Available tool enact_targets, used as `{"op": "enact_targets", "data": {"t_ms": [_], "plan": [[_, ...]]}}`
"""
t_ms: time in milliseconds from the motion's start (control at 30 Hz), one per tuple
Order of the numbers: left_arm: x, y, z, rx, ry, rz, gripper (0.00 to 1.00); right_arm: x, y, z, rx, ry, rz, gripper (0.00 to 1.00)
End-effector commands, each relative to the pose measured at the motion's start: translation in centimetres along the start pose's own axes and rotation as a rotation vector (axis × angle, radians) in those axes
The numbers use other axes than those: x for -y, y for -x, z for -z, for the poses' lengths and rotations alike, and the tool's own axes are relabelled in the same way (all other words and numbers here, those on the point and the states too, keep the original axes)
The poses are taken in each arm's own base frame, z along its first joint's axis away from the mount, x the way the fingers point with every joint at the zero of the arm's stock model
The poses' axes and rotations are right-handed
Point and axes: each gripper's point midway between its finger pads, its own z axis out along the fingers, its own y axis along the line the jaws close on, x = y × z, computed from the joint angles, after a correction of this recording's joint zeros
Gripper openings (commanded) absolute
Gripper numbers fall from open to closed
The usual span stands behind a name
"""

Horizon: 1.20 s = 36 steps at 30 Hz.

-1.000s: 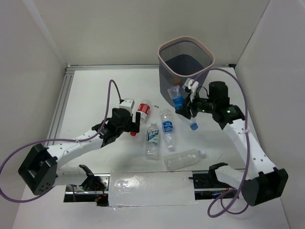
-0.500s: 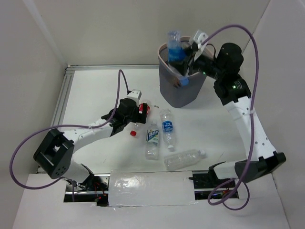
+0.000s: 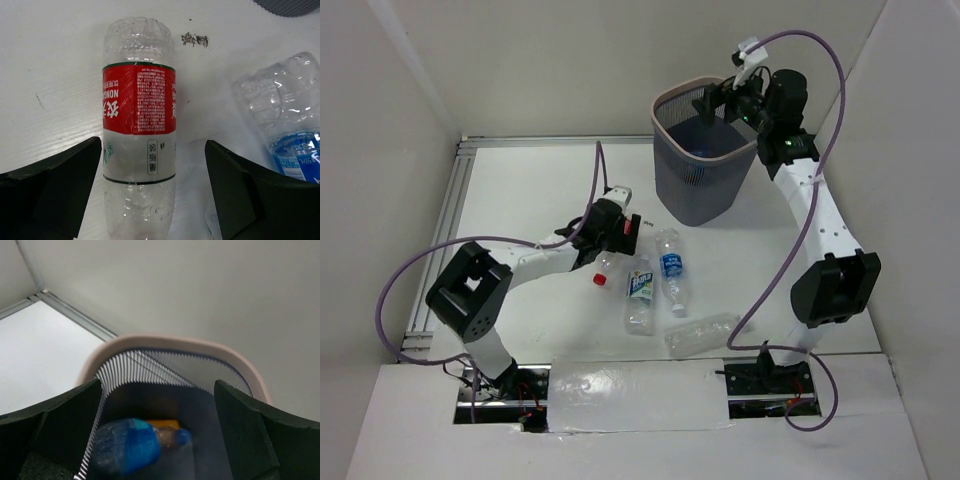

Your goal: Put the plastic bottles in the bin

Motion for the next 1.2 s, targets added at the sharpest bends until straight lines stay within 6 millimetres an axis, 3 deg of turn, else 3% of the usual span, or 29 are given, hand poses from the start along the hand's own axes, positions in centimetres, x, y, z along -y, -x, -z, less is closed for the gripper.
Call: {"op": "enact_targets", "data": {"t_ms": [0, 100, 133, 167, 233, 267, 300, 367, 400, 500, 567, 600, 633, 667, 700, 733, 767, 800, 833, 867, 900, 933, 1000, 1033, 1067, 1100, 1167], "plan": [[0.2, 1.9, -1.0, 0.036, 0.011, -0.026, 0.97, 0.9, 3.8, 2.5, 0.075, -0.027, -0.031, 1.00], [0.0, 0.3, -2.3, -0.020, 0.027, -0.048, 0.93, 0.9, 2.8, 4.7, 0.037, -0.011, -0.047, 1.00], [0.1, 0.4, -2.5, -0.019, 0.027, -0.048, 0.91, 1.0, 3.3, 6.0, 0.038, -0.009, -0.045, 1.00], [0.0, -0.1, -2.8, -0.032, 0.030, -0.051, 0.86, 0.1, 1.8, 6.6, -0.007, 0.032, -0.074, 1.00], [-0.1, -0.7, -3.0, -0.050, 0.035, -0.055, 0.80, -0.6, 1.5, 8.6, -0.027, 0.052, -0.055, 1.00], [-0.1, -0.8, -3.1, -0.061, 0.038, -0.057, 0.75, -2.0, -0.6, 9.2, -0.077, 0.103, -0.082, 1.00], [-0.1, -0.8, -3.1, -0.061, 0.038, -0.057, 0.73, -1.7, -1.4, 10.3, -0.096, 0.096, -0.096, 1.00], [-0.2, -1.2, -3.4, -0.071, 0.041, -0.060, 0.66, -3.0, -3.7, 12.3, -0.144, 0.125, -0.129, 1.00], [-0.3, -1.5, -3.3, -0.081, 0.044, -0.062, 0.52, -3.9, -4.4, 13.0, -0.156, 0.162, -0.141, 1.00], [0.3, 0.3, -2.8, -0.052, 0.026, -0.064, 0.26, -5.7, -7.3, 15.8, -0.226, 0.209, -0.184, 1.00], [0.9, 4.3, -0.7, 0.022, 0.006, -0.061, 0.09, -6.4, -9.2, 17.7, -0.262, 0.229, -0.149, 1.00], [1.7, 7.8, 1.6, 0.095, -0.029, -0.068, 0.06, -7.1, -10.0, 19.1, -0.286, 0.247, -0.112, 1.00], [1.6, 7.7, 1.6, 0.087, -0.027, -0.070, 0.06, -7.8, -11.4, 19.5, -0.317, 0.265, -0.151, 1.00], [2.7, 11.8, 4.5, 0.183, -0.083, -0.076, 0.06, -8.1, -11.7, 20.5, -0.318, 0.265, -0.104, 0.96], [3.3, 14.0, 6.0, 0.238, -0.110, -0.081, 0.06, -9.1, -13.4, 21.3, -0.348, 0.296, -0.111, 0.89], [3.8, 16.0, 7.6, 0.284, -0.138, -0.085, 0.06, -10.2, -14.5, 22.2, -0.375, 0.324, -0.120, 0.62], [4.9, 19.3, 10.1, 0.353, -0.190, -0.097, 0.06, -10.6, -15.3, 22.7, -0.381, 0.336, -0.096, 0.47], [5.6, 21.4, 11.8, 0.404, -0.225, -0.093, 0.06, -11.2, -15.5, 23.4, -0.376, 0.334, -0.090, 0.34], [6.2, 22.8, 13.0, 0.433, -0.254, -0.108, 0.06, -11.7, -17.3, 24.0, -0.410, 0.331, -0.101, 0.23], [7.2, 24.5, 14.5, 0.473, -0.302, -0.112, 0.06, -12.0, -17.9, 24.3, -0.417, 0.333, -0.109, 0.12], [7.9, 27.5, 17.2, 0.548, -0.342, -0.110, 0.06, -12.2, -18.9, 24.8, -0.431, 0.333, -0.084, 0.12], [8.7, 28.2, 17.0, 0.554, -0.369, -0.117, 0.06, -12.2, -19.5, 24.9, -0.442, 0.331, -0.075, 0.15], [10.4, 31.9, 19.8, 0.654, -0.453, -0.090, 0.07, -12.3, -20.1, 25.1, -0.447, 0.355, -0.019, 0.39], [11.0, 33.0, 20.3, 0.683, -0.485, -0.083, 0.07, -13.0, -20.7, 25.7, -0.460, 0.391, -0.016, 0.49], [12.0, 33.5, 19.1, 0.683, -0.513, -0.077, 0.07, -13.1, -21.2, 25.9, -0.461, 0.418, 0.042, 0.61], [12.6, 35.6, 20.5, 0.738, -0.550, -0.043, 0.09, -13.3, -21.3, 26.0, -0.456, 0.436, 0.057, 0.78], [13.5, 38.2, 20.8, 0.830, -0.588, -0.002, 0.10, -13.9, -22.0, 26.5, -0.461, 0.468, 0.065, 0.88]]}}
